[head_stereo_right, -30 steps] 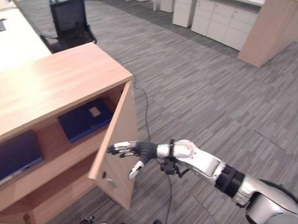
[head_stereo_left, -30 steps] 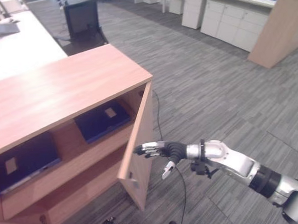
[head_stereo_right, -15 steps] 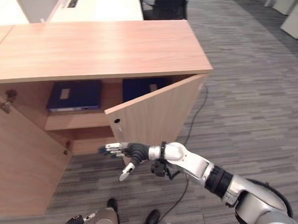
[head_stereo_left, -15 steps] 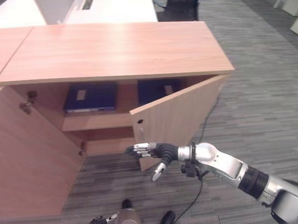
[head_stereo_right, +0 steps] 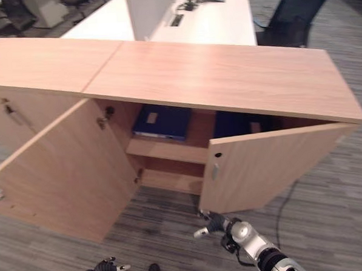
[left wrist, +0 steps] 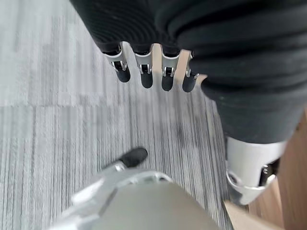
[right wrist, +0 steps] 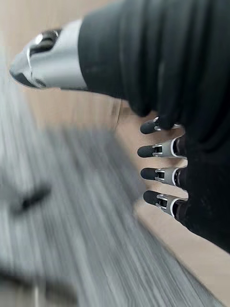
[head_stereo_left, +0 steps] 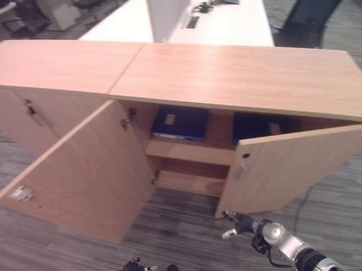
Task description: Put the empty folder in the office cabinet
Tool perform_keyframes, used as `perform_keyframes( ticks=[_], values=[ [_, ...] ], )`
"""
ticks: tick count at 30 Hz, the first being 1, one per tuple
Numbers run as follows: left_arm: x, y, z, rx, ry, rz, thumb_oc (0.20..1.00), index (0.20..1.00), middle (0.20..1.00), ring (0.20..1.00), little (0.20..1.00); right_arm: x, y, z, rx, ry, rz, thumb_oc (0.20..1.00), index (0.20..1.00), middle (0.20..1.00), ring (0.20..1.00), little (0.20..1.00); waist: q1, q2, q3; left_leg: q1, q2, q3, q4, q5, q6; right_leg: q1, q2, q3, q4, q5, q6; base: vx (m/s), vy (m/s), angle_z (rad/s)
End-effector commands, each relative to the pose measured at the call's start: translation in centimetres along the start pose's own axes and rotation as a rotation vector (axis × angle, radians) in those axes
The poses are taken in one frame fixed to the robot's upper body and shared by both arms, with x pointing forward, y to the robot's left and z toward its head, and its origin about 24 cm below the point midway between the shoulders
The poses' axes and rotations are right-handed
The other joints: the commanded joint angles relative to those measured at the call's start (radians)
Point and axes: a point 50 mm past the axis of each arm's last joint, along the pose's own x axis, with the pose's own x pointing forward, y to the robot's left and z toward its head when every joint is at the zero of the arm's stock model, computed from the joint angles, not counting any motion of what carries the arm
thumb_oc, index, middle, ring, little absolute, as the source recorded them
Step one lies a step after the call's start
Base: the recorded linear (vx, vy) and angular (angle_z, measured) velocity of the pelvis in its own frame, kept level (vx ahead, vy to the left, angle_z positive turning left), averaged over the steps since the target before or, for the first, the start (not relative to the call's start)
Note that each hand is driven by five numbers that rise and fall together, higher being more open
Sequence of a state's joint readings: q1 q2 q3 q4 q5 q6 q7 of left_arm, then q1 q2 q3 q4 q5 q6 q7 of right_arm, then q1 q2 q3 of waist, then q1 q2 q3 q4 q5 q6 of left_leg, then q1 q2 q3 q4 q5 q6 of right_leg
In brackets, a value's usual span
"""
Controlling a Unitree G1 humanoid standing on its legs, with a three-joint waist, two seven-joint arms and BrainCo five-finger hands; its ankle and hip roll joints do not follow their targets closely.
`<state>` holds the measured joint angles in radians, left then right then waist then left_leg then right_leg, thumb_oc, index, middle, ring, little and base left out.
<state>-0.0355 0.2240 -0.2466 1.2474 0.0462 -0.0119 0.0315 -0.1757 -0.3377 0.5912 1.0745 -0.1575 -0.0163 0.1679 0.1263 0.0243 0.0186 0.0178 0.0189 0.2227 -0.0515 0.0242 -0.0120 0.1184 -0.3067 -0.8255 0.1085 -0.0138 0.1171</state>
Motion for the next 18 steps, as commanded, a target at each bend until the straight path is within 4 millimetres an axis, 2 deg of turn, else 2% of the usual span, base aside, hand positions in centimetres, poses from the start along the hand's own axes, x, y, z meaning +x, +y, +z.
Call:
perform_keyframes(
  ticks=[1, 2, 3, 4, 5, 6, 8, 9, 11, 12, 13, 14, 16, 17, 18],
  values=[
    [0.2, 0.2, 0.9, 0.046, -0.006, 0.012, 1.0, 1.0, 1.0, 1.0, 1.0, 0.6, 0.8, -0.3, -0.039, 0.105, -0.05, 1.0, 1.0, 1.0, 1.0, 1.0, 0.019, -0.034, -0.015, -0.045, -0.011, -0.039, 0.015, -0.058, -0.003, 0.016, -0.034, 0.035, -0.043, 0.006, 0.028, 0.1, 0.257, 0.76],
    [0.3, 0.1, 1.3, 0.074, -0.015, 0.005, 1.0, 1.0, 1.0, 1.0, 1.0, 0.3, 1.7, -2.6, 0.113, 0.209, -0.069, 1.0, 1.0, 1.0, 1.0, 1.0, 0.026, -0.023, -0.024, -0.033, -0.043, -0.069, 0.008, -0.066, 0.01, 0.026, -0.062, 0.029, -0.001, 0.003, 0.03, 0.08, 0.188, 0.71],
    [0.3, 0.1, 1.3, 0.078, -0.016, 0.006, 1.0, 1.0, 1.0, 1.0, 1.0, 0.3, 1.8, -2.6, 0.118, 0.208, -0.07, 1.0, 1.0, 1.0, 1.0, 1.0, 0.026, -0.026, -0.021, -0.03, -0.047, -0.073, 0.006, -0.065, 0.013, 0.028, -0.069, 0.025, 0.007, 0.0, 0.033, 0.16, 0.318, 0.62],
    [0.2, -0.1, 1.0, 0.092, -0.009, 0.001, 1.0, 1.0, 1.0, 1.0, 1.0, -0.1, 2.8, -4.2, 0.272, 0.265, -0.081, 1.0, 1.0, 1.0, 1.0, 1.0, 0.012, -0.015, -0.018, -0.01, -0.069, -0.115, -0.008, -0.069, 0.025, 0.017, -0.093, 0.079, 0.065, 0.017, 0.035, 0.09, 0.149, 0.6],
    [0.2, -0.1, 1.0, 0.093, -0.009, 0.001, 1.0, 1.0, 1.0, 1.0, 1.0, -0.1, 2.8, -4.2, 0.273, 0.265, -0.081, 1.0, 1.0, 1.0, 1.0, 1.0, 0.014, -0.017, -0.017, -0.007, -0.072, -0.114, -0.011, -0.068, 0.027, 0.015, -0.098, 0.081, 0.073, 0.014, 0.037, 0.13, 0.229, 0.96],
    [0.2, -0.1, 0.4, 0.078, 0.002, 0.011, 1.0, 1.0, 1.0, 1.0, 1.0, -0.3, 3.3, -5.0, 0.339, 0.293, -0.104, 1.0, 1.0, 1.0, 1.0, 1.0, -0.005, -0.009, -0.01, 0.013, -0.084, -0.153, -0.028, -0.064, 0.033, -0.025, -0.074, 0.239, 0.077, 0.001, 0.028, 0.07, 0.124, 0.99],
    [0.1, 0.0, 0.3, 0.074, 0.002, 0.016, 1.0, 1.0, 1.0, 1.0, 1.0, -0.5, 3.8, -5.6, 0.351, 0.315, -0.107, 1.0, 1.0, 1.0, 1.0, 1.0, -0.013, -0.002, 0.001, 0.019, -0.094, -0.193, -0.031, -0.063, 0.035, -0.06, -0.026, 0.371, 0.057, -0.029, 0.023, 0.06, 0.096, 0.62],
    [0.2, 0.0, 0.5, 0.077, -0.007, 0.019, 1.0, 1.0, 1.0, 1.0, 1.0, -0.5, 4.0, -5.8, 0.357, 0.319, -0.105, 1.0, 1.0, 1.0, 1.0, 1.0, -0.024, 0.002, 0.008, 0.005, -0.101, -0.22, -0.03, -0.044, 0.045, -0.083, 0.006, 0.415, 0.034, -0.024, 0.011, 0.01, 0.022, 0.27],
    [0.2, 0.0, 0.6, 0.084, -0.017, 0.015, 1.0, 1.0, 1.0, 1.0, 1.0, -0.7, 4.4, -6.2, 0.357, 0.329, -0.098, 1.0, 1.0, 1.0, 1.0, 1.0, -0.043, -0.004, 0.02, 0.005, -0.114, -0.274, -0.03, -0.041, 0.048, -0.101, 0.062, 0.499, 0.0, -0.028, 0.016, 0.02, -0.009, 0.64],
    [0.2, 0.0, 0.6, 0.084, -0.017, 0.015, 1.0, 1.0, 1.0, 1.0, 1.0, -0.7, 4.4, -6.2, 0.357, 0.329, -0.098, 1.0, 1.0, 1.0, 1.0, 1.0, -0.044, -0.004, 0.017, 0.001, -0.114, -0.275, -0.03, -0.039, 0.048, -0.103, 0.063, 0.497, -0.003, -0.025, 0.016, 0.08, -0.033, 0.81],
    [0.1, -0.1, 0.4, 0.08, -0.015, 0.01, 1.0, 1.0, 1.0, 1.0, 1.0, -0.8, 4.7, -6.4, 0.338, 0.335, -0.089, 1.0, 1.0, 1.0, 1.0, 1.0, -0.067, -0.008, 0.028, 0.009, -0.12, -0.322, -0.032, -0.037, 0.05, -0.142, 0.133, 0.603, 0.005, -0.042, 0.012, 0.06, -0.022, 1.16],
    [0.1, -0.1, 0.4, 0.08, -0.015, 0.01, 1.0, 1.0, 1.0, 1.0, 1.0, -0.8, 4.7, -6.4, 0.338, 0.335, -0.089, 1.0, 1.0, 1.0, 1.0, 1.0, -0.067, -0.008, 0.026, 0.006, -0.12, -0.322, -0.032, -0.036, 0.05, -0.145, 0.133, 0.603, 0.004, -0.04, 0.012, 0.09, -0.035, 1.12],
    [0.2, 0.0, 0.9, 0.079, -0.026, 0.013, 1.0, 1.0, 1.0, 1.0, 1.0, -0.7, 4.6, -6.2, 0.293, 0.325, -0.085, 1.0, 1.0, 1.0, 1.0, 1.0, -0.084, -0.013, 0.048, 0.012, -0.128, -0.359, -0.027, -0.033, 0.044, -0.182, 0.194, 0.677, 0.007, -0.041, 0.009, 0.04, -0.027, 1.11],
    [0.2, 0.0, 0.9, 0.079, -0.026, 0.013, 1.0, 1.0, 1.0, 1.0, 1.0, -0.7, 4.6, -6.2, 0.293, 0.325, -0.085, 1.0, 1.0, 1.0, 1.0, 1.0, -0.084, -0.013, 0.046, 0.009, -0.128, -0.359, -0.027, -0.032, 0.044, -0.184, 0.194, 0.677, 0.005, -0.039, 0.009, 0.04, -0.06, 0.87],
    [0.3, 0.1, 1.5, 0.086, -0.04, 0.015, 1.0, 1.0, 1.0, 1.0, 1.0, -0.6, 4.4, -6.0, 0.282, 0.319, -0.088, 1.0, 1.0, 1.0, 1.0, 1.0, -0.098, -0.02, 0.058, 0.007, -0.138, -0.398, -0.019, -0.03, 0.039, -0.204, 0.227, 0.698, -0.007, -0.03, -0.001, 0.1, -0.095, 1.03]
  ],
)
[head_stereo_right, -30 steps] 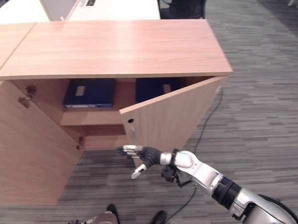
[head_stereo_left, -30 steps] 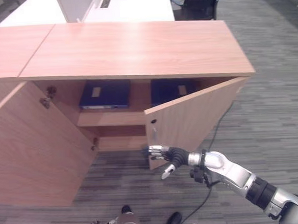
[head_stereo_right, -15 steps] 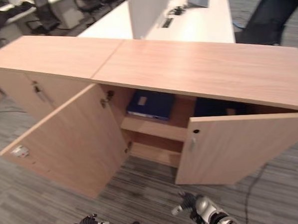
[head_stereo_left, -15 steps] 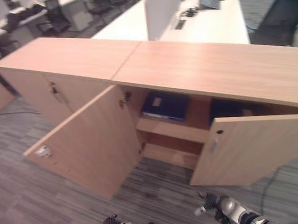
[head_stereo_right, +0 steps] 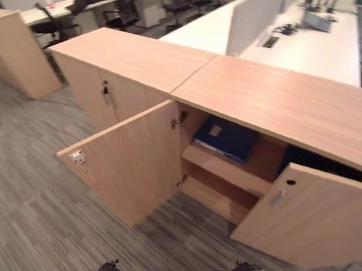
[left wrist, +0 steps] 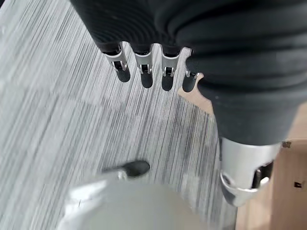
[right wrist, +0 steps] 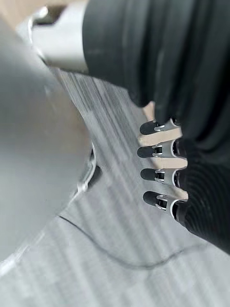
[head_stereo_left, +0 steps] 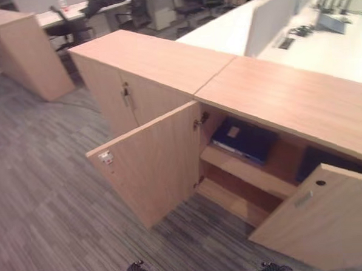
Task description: Put the empty folder in the office cabinet
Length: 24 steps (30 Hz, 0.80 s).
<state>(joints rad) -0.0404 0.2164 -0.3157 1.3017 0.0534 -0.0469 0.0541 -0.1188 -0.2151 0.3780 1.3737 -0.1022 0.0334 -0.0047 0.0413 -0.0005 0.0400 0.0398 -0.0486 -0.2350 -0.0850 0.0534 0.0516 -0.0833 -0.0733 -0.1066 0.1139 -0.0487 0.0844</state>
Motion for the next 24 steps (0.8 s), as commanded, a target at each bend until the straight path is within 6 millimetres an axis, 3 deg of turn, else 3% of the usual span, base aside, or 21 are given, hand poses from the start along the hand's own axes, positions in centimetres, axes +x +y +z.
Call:
perform_keyframes(
  ticks=[1, 6, 10, 12, 16, 18, 19, 20, 21, 22, 23, 24],
  values=[
    [0.3, 1.0, 2.0, 0.001, -0.048, 0.025, 1.0, 1.0, 1.0, 1.0, 1.0, 0.0, -0.1, -0.4, -0.026, 0.015, -0.015, 1.0, 1.0, 1.0, 1.0, 1.0, -0.014, -0.009, 0.036, -0.014, -0.084, 0.038, 0.028, -0.068, -0.03, 0.028, -0.005, -0.044, -0.058, 0.013, 0.024, 0.13, -0.147, 1.21],
    [0.2, 1.1, 0.8, -0.1, -0.021, 0.046, 1.0, 1.0, 1.0, 1.0, 1.0, -0.1, 0.6, -1.1, -0.031, 0.028, 0.007, 1.0, 1.0, 1.0, 1.0, 1.0, -0.001, -0.015, 0.003, -0.009, -0.071, 0.024, 0.014, -0.072, -0.046, 0.077, 0.019, -0.075, -0.145, 0.031, 0.017, 0.11, -0.1, 0.63],
    [0.0, 3.7, 0.5, -0.321, -0.035, 0.16, 1.0, 1.0, 1.0, 1.0, 1.0, -0.1, 0.3, -0.6, -0.016, -0.008, -0.009, 1.0, 1.0, 1.0, 1.0, 1.0, 0.014, -0.03, 0.006, -0.024, -0.052, 0.035, 0.062, -0.097, -0.061, 0.1, 0.035, -0.08, -0.169, 0.021, 0.003, 0.09, -0.119, 0.04],
    [-0.1, 5.3, 1.8, -0.4, -0.101, 0.213, 1.0, 1.0, 1.0, 1.0, 1.0, -0.1, -0.1, -0.5, -0.007, -0.017, -0.023, 1.0, 1.0, 1.0, 1.0, 1.0, 0.014, -0.036, 0.021, -0.051, -0.048, 0.049, 0.13, -0.118, -0.077, 0.109, 0.034, -0.091, -0.166, 0.01, -0.004, 0.02, -0.092, 0.13],
    [-1.2, 9.4, 6.4, -0.454, -0.341, 0.311, 1.0, 1.0, 1.0, 1.0, 1.0, -0.1, -1.3, -0.8, -0.005, -0.013, -0.066, 1.0, 1.0, 1.0, 1.0, 1.0, 0.013, -0.044, 0.053, -0.117, -0.034, 0.113, 0.275, -0.146, -0.111, 0.135, 0.038, -0.105, -0.166, -0.005, -0.023, -0.01, -0.068, 0.44],
    [-2.2, 11.3, 8.5, -0.467, -0.448, 0.349, 1.0, 1.0, 1.0, 1.0, 1.0, -0.2, -1.9, -1.6, 0.004, 0.017, -0.082, 1.0, 1.0, 1.0, 1.0, 1.0, 0.009, -0.042, 0.065, -0.163, 0.003, 0.166, 0.338, -0.117, -0.127, 0.156, 0.04, -0.114, -0.176, -0.012, -0.03, 0.01, -0.02, 0.41],
    [-2.2, 11.3, 8.5, -0.467, -0.448, 0.349, 1.0, 1.0, 1.0, 1.0, 1.0, -0.2, -1.9, -1.6, 0.004, 0.016, -0.082, 1.0, 1.0, 1.0, 1.0, 1.0, 0.01, -0.042, 0.065, -0.163, 0.004, 0.167, 0.341, -0.119, -0.128, 0.157, 0.041, -0.113, -0.176, -0.012, -0.03, 0.03, 0.017, 0.24],
    [-2.7, 12.1, 9.5, -0.479, -0.498, 0.365, 1.0, 1.0, 1.0, 1.0, 1.0, -0.2, -2.1, -1.8, 0.007, 0.024, -0.087, 1.0, 1.0, 1.0, 1.0, 1.0, 0.007, -0.043, 0.067, -0.172, 0.03, 0.198, 0.34, -0.107, -0.129, 0.161, 0.038, -0.116, -0.177, -0.012, -0.031, 0.07, 0.031, -0.03],
    [-3.8, 14.3, 10.6, -0.532, -0.566, 0.422, 1.0, 1.0, 1.0, 1.0, 1.0, -0.3, -2.5, -2.2, 0.005, 0.043, -0.095, 1.0, 1.0, 1.0, 1.0, 1.0, 0.012, -0.049, 0.063, -0.171, 0.057, 0.216, 0.296, -0.108, -0.119, 0.161, 0.032, -0.104, -0.18, -0.008, -0.025, 0.08, 0.031, -0.23],
    [-3.8, 14.3, 10.6, -0.532, -0.566, 0.423, 1.0, 1.0, 1.0, 1.0, 1.0, -0.3, -2.4, -2.2, 0.005, 0.043, -0.095, 1.0, 1.0, 1.0, 1.0, 1.0, 0.013, -0.05, 0.063, -0.169, 0.057, 0.218, 0.294, -0.107, -0.119, 0.162, 0.032, -0.103, -0.18, -0.008, -0.025, 0.14, 0.073, -0.29],
    [-5.1, 16.4, 12.3, -0.636, -0.658, 0.467, 1.0, 1.0, 1.0, 1.0, 1.0, -0.4, -2.4, -3.0, -0.003, 0.069, -0.091, 1.0, 1.0, 1.0, 1.0, 1.0, 0.02, -0.051, 0.046, -0.195, 0.098, 0.148, 0.198, -0.037, -0.127, 0.161, 0.033, -0.084, -0.183, -0.016, -0.019, 0.12, 0.073, -0.12],
    [-5.6, 16.8, 13.0, -0.67, -0.696, 0.471, 1.0, 1.0, 1.0, 1.0, 1.0, -0.4, -2.5, -3.3, 0.004, 0.079, -0.093, 1.0, 1.0, 1.0, 1.0, 1.0, 0.021, -0.047, 0.043, -0.194, 0.116, 0.129, 0.152, -0.013, -0.131, 0.163, 0.034, -0.08, -0.181, -0.023, -0.018, 0.12, 0.071, 0.0]
  ],
)
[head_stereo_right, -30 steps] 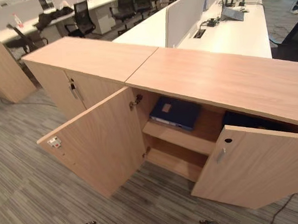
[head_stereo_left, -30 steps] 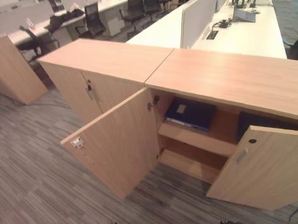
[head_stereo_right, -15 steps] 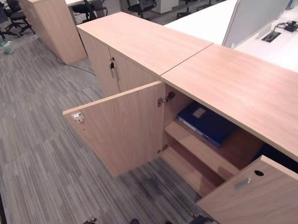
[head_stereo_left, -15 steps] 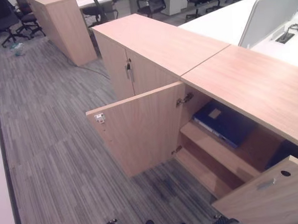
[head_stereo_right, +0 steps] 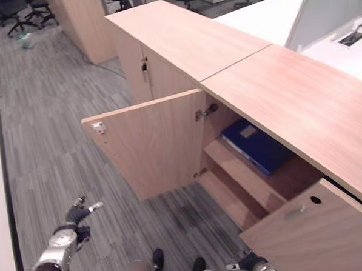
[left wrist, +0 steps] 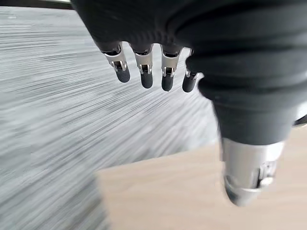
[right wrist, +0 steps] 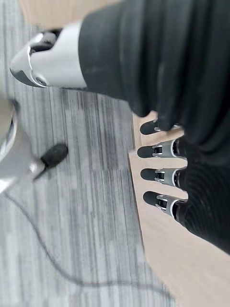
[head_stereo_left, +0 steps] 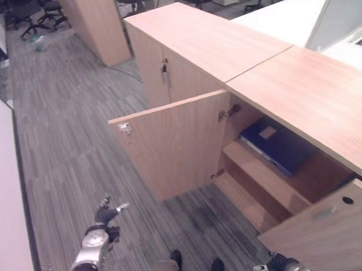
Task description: Put the empty folder in the office cabinet
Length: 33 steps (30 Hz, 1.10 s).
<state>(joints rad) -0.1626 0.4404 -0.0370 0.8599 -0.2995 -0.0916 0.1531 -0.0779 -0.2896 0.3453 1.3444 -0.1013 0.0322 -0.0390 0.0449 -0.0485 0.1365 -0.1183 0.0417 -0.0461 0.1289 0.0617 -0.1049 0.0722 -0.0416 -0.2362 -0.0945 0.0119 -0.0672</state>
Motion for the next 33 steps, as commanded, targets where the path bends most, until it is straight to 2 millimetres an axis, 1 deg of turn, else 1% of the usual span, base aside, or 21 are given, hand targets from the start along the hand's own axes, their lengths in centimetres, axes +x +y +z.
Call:
perform_keyframes(
  ticks=[1, 2, 3, 5, 7, 9, 11, 14, 15, 16, 17, 21, 22, 23, 24, 25, 26, 28, 30, 31, 33],
  values=[
    [0.4, 0.8, 2.9, -0.159, -0.122, 0.067, 1.0, 1.0, 1.0, 1.0, 1.0, -0.1, -0.2, -1.0, -0.021, 0.037, -0.003, 1.0, 1.0, 1.0, 1.0, 1.0, 0.018, 0.001, -0.053, -0.033, 0.026, -0.06, -0.068, -0.018, 0.025, 0.008, 0.003, 0.05, 0.028, -0.084, 0.133, 0.1, 0.092, 0.02],
    [0.6, 1.1, 3.8, -0.24, -0.144, 0.09, 1.0, 1.0, 1.0, 1.0, 1.0, -0.1, -0.5, -1.7, -0.003, 0.059, -0.011, 1.0, 1.0, 1.0, 1.0, 1.0, 0.019, 0.016, -0.057, -0.034, 0.052, -0.091, -0.134, 0.017, 0.012, 0.017, 0.005, 0.06, 0.027, -0.099, 0.138, 0.12, 0.125, -0.12],
    [0.7, 1.0, 4.3, -0.258, -0.159, 0.085, 1.0, 1.0, 1.0, 1.0, 1.0, -0.1, -0.7, -2.0, 0.007, 0.069, -0.013, 1.0, 1.0, 1.0, 1.0, 1.0, 0.017, 0.029, -0.065, -0.024, 0.055, -0.102, -0.155, 0.023, 0.007, 0.024, 0.005, 0.065, 0.026, -0.103, 0.142, 0.16, 0.172, -0.23],
    [0.7, 1.0, 4.2, -0.26, -0.154, 0.08, 1.0, 1.0, 1.0, 1.0, 1.0, -0.3, -0.4, -3.0, 0.015, 0.097, -0.004, 1.0, 1.0, 1.0, 1.0, 1.0, 0.01, 0.05, -0.088, 0.016, 0.064, -0.095, -0.192, 0.026, -0.007, 0.042, 0.0, 0.063, 0.016, -0.103, 0.152, 0.17, 0.184, -0.33],
    [0.8, 1.0, 4.3, -0.256, -0.151, 0.077, 1.0, 1.0, 1.0, 1.0, 1.0, -0.4, -0.2, -4.0, 0.034, 0.128, 0.004, 1.0, 1.0, 1.0, 1.0, 1.0, 0.005, 0.061, -0.106, 0.051, 0.052, -0.08, -0.201, 0.014, -0.007, 0.062, -0.024, 0.068, 0.009, -0.101, 0.165, 0.2, 0.232, -0.4],
    [0.9, 1.4, 4.9, -0.238, -0.167, 0.082, 1.0, 1.0, 1.0, 1.0, 1.0, -0.5, -0.4, -4.3, 0.05, 0.136, 0.01, 1.0, 1.0, 1.0, 1.0, 1.0, 0.001, 0.067, -0.12, 0.082, 0.031, -0.063, -0.21, -0.002, 0.004, 0.065, -0.054, 0.08, 0.017, -0.096, 0.18, 0.17, 0.258, -0.29],
    [1.7, 2.3, 5.9, -0.234, -0.163, 0.11, 1.0, 1.0, 1.0, 1.0, 1.0, -0.4, -0.7, -3.8, 0.055, 0.121, 0.008, 1.0, 1.0, 1.0, 1.0, 1.0, -0.002, 0.065, -0.137, 0.111, -0.002, -0.029, -0.216, -0.027, 0.031, 0.055, -0.1, 0.108, 0.041, -0.087, 0.205, 0.15, 0.32, -0.42],
    [2.2, 3.3, 6.7, -0.219, -0.155, 0.139, 1.0, 1.0, 1.0, 1.0, 1.0, -0.4, -0.6, -3.6, 0.062, 0.113, 0.016, 1.0, 1.0, 1.0, 1.0, 1.0, -0.004, 0.063, -0.148, 0.124, -0.023, -0.007, -0.216, -0.046, 0.052, 0.047, -0.128, 0.126, 0.055, -0.081, 0.223, 0.09, 0.208, -0.35],
    [2.5, 4.1, 7.8, -0.215, -0.167, 0.164, 1.0, 1.0, 1.0, 1.0, 1.0, -0.3, -0.3, -3.2, 0.078, 0.096, 0.023, 1.0, 1.0, 1.0, 1.0, 1.0, -0.011, 0.068, -0.156, 0.133, -0.041, 0.009, -0.216, -0.061, 0.067, 0.037, -0.154, 0.134, 0.065, -0.07, 0.241, 0.05, 0.144, -0.26],
    [2.6, 4.1, 7.8, -0.215, -0.168, 0.164, 1.0, 1.0, 1.0, 1.0, 1.0, -0.3, -0.3, -3.2, 0.079, 0.096, 0.023, 1.0, 1.0, 1.0, 1.0, 1.0, -0.009, 0.067, -0.155, 0.133, -0.042, 0.011, -0.216, -0.062, 0.068, 0.036, -0.154, 0.135, 0.065, -0.071, 0.242, 0.08, 0.279, -0.25],
    [2.9, 5.1, 8.8, -0.198, -0.169, 0.188, 1.0, 1.0, 1.0, 1.0, 1.0, -0.2, -0.1, -2.6, 0.086, 0.076, 0.03, 1.0, 1.0, 1.0, 1.0, 1.0, -0.017, 0.072, -0.16, 0.142, -0.058, 0.031, -0.216, -0.075, 0.08, 0.02, -0.177, 0.145, 0.083, -0.062, 0.258, 0.05, 0.187, -0.3],
    [3.3, 6.3, 11.3, -0.185, -0.201, 0.207, 1.0, 1.0, 1.0, 1.0, 1.0, -0.1, 0.2, -1.4, 0.098, 0.035, 0.043, 1.0, 1.0, 1.0, 1.0, 1.0, -0.03, 0.073, -0.161, 0.16, -0.076, 0.067, -0.214, -0.094, 0.099, 0.0, -0.204, 0.158, 0.101, -0.038, 0.279, 0.04, 0.144, -0.35],
    [3.3, 6.3, 11.3, -0.184, -0.201, 0.207, 1.0, 1.0, 1.0, 1.0, 1.0, -0.1, 0.2, -1.4, 0.098, 0.035, 0.043, 1.0, 1.0, 1.0, 1.0, 1.0, -0.028, 0.073, -0.16, 0.161, -0.076, 0.068, -0.214, -0.094, 0.099, -0.001, -0.204, 0.159, 0.102, -0.038, 0.279, 0.01, 0.065, -0.34],
    [3.4, 5.9, 11.9, -0.18, -0.214, 0.188, 1.0, 1.0, 1.0, 1.0, 1.0, -0.1, 0.2, -1.1, 0.102, 0.029, 0.044, 1.0, 1.0, 1.0, 1.0, 1.0, -0.032, 0.073, -0.16, 0.164, -0.079, 0.076, -0.212, -0.098, 0.102, -0.006, -0.208, 0.158, 0.105, -0.031, 0.283, 0.02, 0.113, -0.36],
    [3.5, 4.2, 13.6, -0.142, -0.27, 0.113, 1.0, 1.0, 1.0, 1.0, 1.0, -0.1, 0.2, -0.9, 0.098, 0.026, 0.05, 1.0, 1.0, 1.0, 1.0, 1.0, -0.036, 0.069, -0.159, 0.173, -0.085, 0.092, -0.21, -0.108, 0.111, -0.016, -0.217, 0.15, 0.11, -0.015, 0.293, 0.03, 0.132, -0.3],
    [3.5, 3.4, 14.2, -0.124, -0.286, 0.084, 1.0, 1.0, 1.0, 1.0, 1.0, -0.1, 0.3, -1.0, 0.099, 0.028, 0.054, 1.0, 1.0, 1.0, 1.0, 1.0, -0.037, 0.067, -0.158, 0.176, -0.086, 0.096, -0.209, -0.111, 0.114, -0.016, -0.22, 0.146, 0.112, -0.01, 0.296, 0.03, 0.092, -0.22],
    [3.5, 3.4, 14.2, -0.124, -0.286, 0.084, 1.0, 1.0, 1.0, 1.0, 1.0, -0.1, 0.3, -1.0, 0.099, 0.028, 0.054, 1.0, 1.0, 1.0, 1.0, 1.0, -0.036, 0.067, -0.158, 0.176, -0.086, 0.096, -0.209, -0.111, 0.114, -0.015, -0.22, 0.146, 0.112, -0.01, 0.296, 0.02, 0.033, -0.12],
    [3.5, 1.0, 14.9, -0.079, -0.317, 0.001, 1.0, 1.0, 1.0, 1.0, 1.0, -0.1, 0.6, -1.1, 0.09, 0.035, 0.067, 1.0, 1.0, 1.0, 1.0, 1.0, -0.041, 0.056, -0.156, 0.181, -0.089, 0.103, -0.206, -0.114, 0.119, -0.011, -0.227, 0.138, 0.112, 0.005, 0.303, 0.01, 0.034, -0.12],
    [3.4, -0.7, 15.1, -0.015, -0.323, -0.051, 1.0, 1.0, 1.0, 1.0, 1.0, -0.1, 0.8, -1.2, 0.089, 0.04, 0.071, 1.0, 1.0, 1.0, 1.0, 1.0, -0.047, 0.049, -0.158, 0.184, -0.092, 0.106, -0.207, -0.116, 0.121, -0.011, -0.23, 0.135, 0.109, 0.014, 0.306, 0.0, 0.026, -0.07],
    [3.3, -2.5, 15.2, 0.038, -0.33, -0.105, 1.0, 1.0, 1.0, 1.0, 1.0, -0.1, 0.8, -1.2, 0.092, 0.041, 0.071, 1.0, 1.0, 1.0, 1.0, 1.0, -0.055, 0.042, -0.161, 0.183, -0.093, 0.108, -0.212, -0.115, 0.122, -0.016, -0.233, 0.131, 0.106, 0.021, 0.309, 0.0, 0.0, 0.0],
    [3.1, -4.5, 15.3, 0.088, -0.344, -0.167, 1.0, 1.0, 1.0, 1.0, 1.0, -0.1, 0.8, -1.0, 0.092, 0.037, 0.07, 1.0, 1.0, 1.0, 1.0, 1.0, -0.06, 0.036, -0.162, 0.181, -0.094, 0.11, -0.216, -0.116, 0.124, -0.023, -0.236, 0.128, 0.105, 0.024, 0.31, -0.01, 0.006, 0.02]
  ],
)
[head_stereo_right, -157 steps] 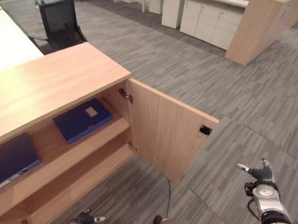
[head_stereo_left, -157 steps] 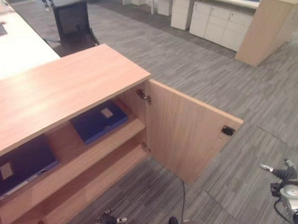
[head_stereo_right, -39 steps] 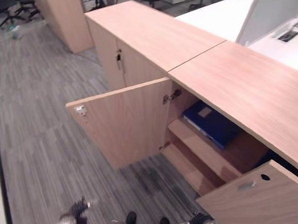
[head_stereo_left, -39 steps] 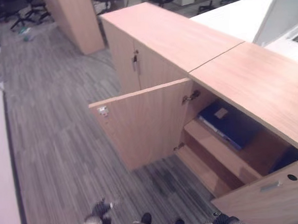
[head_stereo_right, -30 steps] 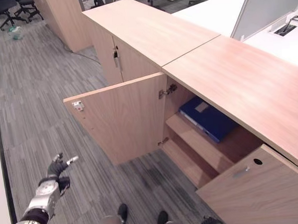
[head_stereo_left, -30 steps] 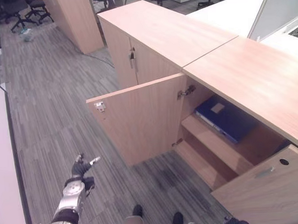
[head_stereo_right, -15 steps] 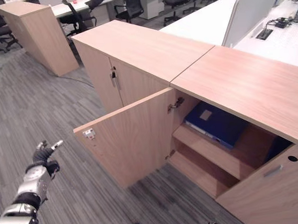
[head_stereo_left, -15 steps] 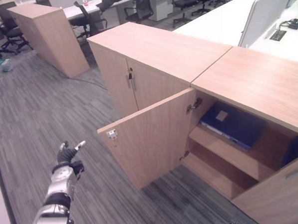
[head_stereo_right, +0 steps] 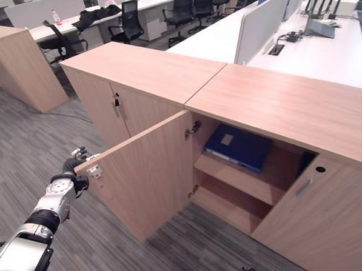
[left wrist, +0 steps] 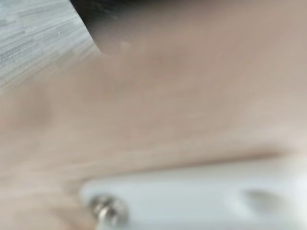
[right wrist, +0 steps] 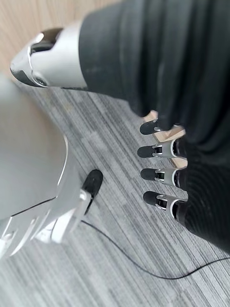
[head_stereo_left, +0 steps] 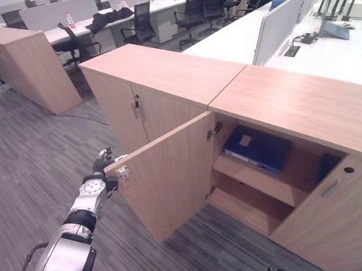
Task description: Put the empty folder in the office cabinet
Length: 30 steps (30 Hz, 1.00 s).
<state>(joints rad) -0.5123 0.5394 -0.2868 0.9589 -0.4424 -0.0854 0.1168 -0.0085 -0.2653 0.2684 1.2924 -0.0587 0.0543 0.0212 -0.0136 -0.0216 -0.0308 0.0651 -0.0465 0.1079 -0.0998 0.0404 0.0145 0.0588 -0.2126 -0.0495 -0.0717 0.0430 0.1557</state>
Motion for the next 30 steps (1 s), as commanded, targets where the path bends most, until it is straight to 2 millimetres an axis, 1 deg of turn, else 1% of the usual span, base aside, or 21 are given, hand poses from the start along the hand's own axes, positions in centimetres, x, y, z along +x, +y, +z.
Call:
perform_keyframes(
  ticks=[1, 5, 6, 7, 8, 9, 11, 12, 14, 15, 16, 18, 19, 20, 23, 24, 26, 27, 28, 29, 30],
  values=[
    [1.2, -3.1, 4.5, 0.059, -0.139, -0.092, 1.0, 1.0, 1.0, 1.0, 1.0, 0.0, -1.1, 0.5, -0.036, 0.009, -0.022, 1.0, 1.0, 1.0, 1.0, 1.0, -0.004, 0.006, 0.005, -0.005, -0.008, -0.045, 0.013, -0.095, 0.005, -0.013, -0.066, -0.063, 0.083, -0.007, 0.088, 0.0, 0.0, 0.0],
    [0.2, -8.4, 4.2, 0.094, -0.16, -0.259, 1.0, 1.0, 1.0, 1.0, 1.0, 0.1, -0.9, 0.5, -0.04, 0.009, -0.022, 1.0, 1.0, 1.0, 1.0, 1.0, -0.013, -0.006, 0.008, -0.008, -0.014, -0.051, 0.013, -0.098, 0.01, -0.017, -0.072, -0.068, 0.088, 0.001, 0.089, 0.0, 0.003, 0.06],
    [-0.6, -11.0, 3.6, 0.096, -0.156, -0.341, 1.0, 1.0, 1.0, 1.0, 1.0, 0.1, -0.8, 0.6, -0.035, 0.011, -0.022, 1.0, 1.0, 1.0, 1.0, 1.0, -0.016, -0.009, 0.011, -0.009, -0.017, -0.054, 0.013, -0.098, 0.012, -0.019, -0.073, -0.071, 0.092, 0.005, 0.089, 0.0, 0.009, 0.14],
    [-1.1, -12.1, 3.3, 0.1, -0.153, -0.38, 1.0, 1.0, 1.0, 1.0, 1.0, 0.1, -0.8, 0.6, -0.036, 0.012, -0.022, 1.0, 1.0, 1.0, 1.0, 1.0, -0.016, -0.011, 0.012, -0.01, -0.018, -0.055, 0.013, -0.098, 0.014, -0.02, -0.074, -0.073, 0.093, 0.007, 0.089, 0.0, 0.008, 0.12],
    [-1.1, -12.1, 3.3, 0.1, -0.153, -0.38, 1.0, 1.0, 1.0, 1.0, 1.0, 0.1, -0.8, 0.6, -0.036, 0.012, -0.022, 1.0, 1.0, 1.0, 1.0, 1.0, -0.016, -0.011, 0.012, -0.01, -0.018, -0.055, 0.013, -0.098, 0.014, -0.021, -0.074, -0.073, 0.093, 0.007, 0.089, 0.0, 0.0, 0.0],
    [-2.1, -14.0, 2.2, 0.102, -0.138, -0.454, 1.0, 1.0, 1.0, 1.0, 1.0, 0.1, -0.8, 0.6, -0.031, 0.015, -0.023, 1.0, 1.0, 1.0, 1.0, 1.0, -0.016, -0.014, 0.016, -0.012, -0.02, -0.06, 0.013, -0.098, 0.017, -0.022, -0.074, -0.075, 0.094, 0.011, 0.088, 0.0, 0.0, 0.0],
    [-2.6, -14.7, 1.8, 0.099, -0.133, -0.482, 1.0, 1.0, 1.0, 1.0, 1.0, 0.1, -0.7, 0.6, -0.028, 0.016, -0.021, 1.0, 1.0, 1.0, 1.0, 1.0, -0.014, -0.016, 0.017, -0.013, -0.02, -0.062, 0.013, -0.099, 0.018, -0.022, -0.074, -0.077, 0.093, 0.011, 0.088, 0.0, 0.0, 0.0],
    [-3.9, -16.5, 1.3, 0.11, -0.144, -0.567, 1.0, 1.0, 1.0, 1.0, 1.0, 0.1, -0.6, 0.8, -0.023, 0.017, -0.021, 1.0, 1.0, 1.0, 1.0, 1.0, -0.009, -0.016, 0.021, -0.017, -0.022, -0.066, 0.013, -0.098, 0.02, -0.023, -0.074, -0.084, 0.09, 0.013, 0.087, 0.0, 0.0, 0.0],
    [-4.7, -17.3, 1.5, 0.102, -0.169, -0.615, 1.0, 1.0, 1.0, 1.0, 1.0, 0.1, -0.7, 0.9, -0.02, 0.014, -0.024, 1.0, 1.0, 1.0, 1.0, 1.0, -0.005, -0.016, 0.025, -0.018, -0.023, -0.069, 0.013, -0.098, 0.021, -0.022, -0.075, -0.088, 0.09, 0.015, 0.086, 0.0, 0.0, 0.0],
    [-6.3, -18.6, 2.3, 0.057, -0.232, -0.716, 1.0, 1.0, 1.0, 1.0, 1.0, 0.1, -0.8, 1.4, 0.0, 0.004, -0.032, 1.0, 1.0, 1.0, 1.0, 1.0, 0.002, -0.015, 0.032, -0.022, -0.025, -0.078, 0.013, -0.098, 0.023, -0.022, -0.076, -0.095, 0.092, 0.017, 0.087, 0.0, 0.0, 0.0],
    [-6.3, -18.6, 2.3, 0.058, -0.231, -0.716, 1.0, 1.0, 1.0, 1.0, 1.0, 0.1, -0.8, 1.4, 0.0, 0.004, -0.032, 1.0, 1.0, 1.0, 1.0, 1.0, 0.001, -0.015, 0.032, -0.022, -0.025, -0.078, 0.013, -0.098, 0.023, -0.021, -0.076, -0.096, 0.091, 0.017, 0.087, 0.0, 0.0, 0.0],
    [-8.8, -19.7, 3.8, -0.022, -0.315, -0.874, 1.0, 1.0, 1.0, 1.0, 1.0, 0.2, -0.9, 1.9, 0.055, -0.017, -0.046, 1.0, 1.0, 1.0, 1.0, 1.0, 0.007, -0.013, 0.043, -0.027, -0.03, -0.087, 0.013, -0.099, 0.026, -0.022, -0.078, -0.102, 0.091, 0.022, 0.089, 0.01, 0.019, 0.04],
    [-8.8, -19.7, 3.8, -0.021, -0.314, -0.874, 1.0, 1.0, 1.0, 1.0, 1.0, 0.2, -0.8, 1.9, 0.055, -0.017, -0.045, 1.0, 1.0, 1.0, 1.0, 1.0, 0.007, -0.013, 0.043, -0.027, -0.03, -0.087, 0.013, -0.099, 0.026, -0.021, -0.078, -0.102, 0.091, 0.022, 0.089, 0.01, 0.032, 0.05],
    [-10.5, -20.3, 4.8, -0.071, -0.362, -0.987, 1.0, 1.0, 1.0, 1.0, 1.0, 0.2, -0.7, 1.7, 0.078, -0.017, -0.044, 1.0, 1.0, 1.0, 1.0, 1.0, 0.006, -0.014, 0.05, -0.031, -0.035, -0.091, 0.013, -0.1, 0.027, -0.023, -0.081, -0.104, 0.09, 0.031, 0.091, 0.0, 0.032, 0.04],
    [-12.1, -21.2, 5.4, -0.093, -0.381, -1.1, 1.0, 1.0, 1.0, 1.0, 1.0, 0.1, -0.5, 0.9, 0.088, 0.01, -0.039, 1.0, 1.0, 1.0, 1.0, 1.0, 0.002, -0.016, 0.06, -0.041, -0.041, -0.092, 0.013, -0.099, 0.029, -0.03, -0.085, -0.103, 0.087, 0.046, 0.093, -0.02, 0.039, 0.02],
    [-13.5, -21.9, 6.0, -0.094, -0.401, -1.208, 1.0, 1.0, 1.0, 1.0, 1.0, 0.1, -0.4, -0.4, 0.081, 0.055, -0.037, 1.0, 1.0, 1.0, 1.0, 1.0, -0.006, -0.017, 0.075, -0.057, -0.047, -0.09, 0.013, -0.098, 0.032, -0.045, -0.089, -0.099, 0.084, 0.064, 0.095, -0.04, 0.049, -0.01],
    [-14.0, -22.0, 6.1, -0.091, -0.407, -1.241, 1.0, 1.0, 1.0, 1.0, 1.0, 0.0, -0.4, -0.9, 0.067, 0.071, -0.032, 1.0, 1.0, 1.0, 1.0, 1.0, -0.009, -0.018, 0.079, -0.064, -0.049, -0.088, 0.013, -0.097, 0.032, -0.053, -0.09, -0.096, 0.083, 0.07, 0.096, -0.04, 0.042, -0.05],
    [-14.5, -22.1, 6.2, -0.076, -0.411, -1.283, 1.0, 1.0, 1.0, 1.0, 1.0, -0.1, -0.3, -1.8, 0.027, 0.104, -0.024, 1.0, 1.0, 1.0, 1.0, 1.0, -0.012, -0.02, 0.09, -0.075, -0.05, -0.085, 0.013, -0.095, 0.032, -0.065, -0.092, -0.091, 0.083, 0.082, 0.095, -0.1, 0.036, -0.11],
    [-15.2, -22.6, 6.4, -0.044, -0.418, -1.347, 1.0, 1.0, 1.0, 1.0, 1.0, -0.4, 0.0, -3.8, -0.077, 0.182, 0.008, 1.0, 1.0, 1.0, 1.0, 1.0, -0.018, -0.024, 0.106, -0.096, -0.053, -0.08, 0.013, -0.092, 0.032, -0.08, -0.093, -0.089, 0.071, 0.1, 0.096, -0.1, 0.036, -0.14],
    [-15.2, -22.6, 6.4, -0.044, -0.418, -1.347, 1.0, 1.0, 1.0, 1.0, 1.0, -0.4, 0.0, -3.8, -0.077, 0.182, 0.009, 1.0, 1.0, 1.0, 1.0, 1.0, -0.018, -0.024, 0.105, -0.097, -0.053, -0.08, 0.013, -0.092, 0.032, -0.081, -0.093, -0.089, 0.07, 0.1, 0.096, -0.11, 0.025, -0.18],
    [-15.5, -22.8, 6.4, -0.031, -0.42, -1.373, 1.0, 1.0, 1.0, 1.0, 1.0, -0.6, 0.2, -4.9, -0.136, 0.227, 0.033, 1.0, 1.0, 1.0, 1.0, 1.0, -0.022, -0.026, 0.112, -0.111, -0.052, -0.074, 0.013, -0.088, 0.03, -0.091, -0.094, -0.09, 0.064, 0.117, 0.097, -0.08, 0.015, -0.17]
  ],
)
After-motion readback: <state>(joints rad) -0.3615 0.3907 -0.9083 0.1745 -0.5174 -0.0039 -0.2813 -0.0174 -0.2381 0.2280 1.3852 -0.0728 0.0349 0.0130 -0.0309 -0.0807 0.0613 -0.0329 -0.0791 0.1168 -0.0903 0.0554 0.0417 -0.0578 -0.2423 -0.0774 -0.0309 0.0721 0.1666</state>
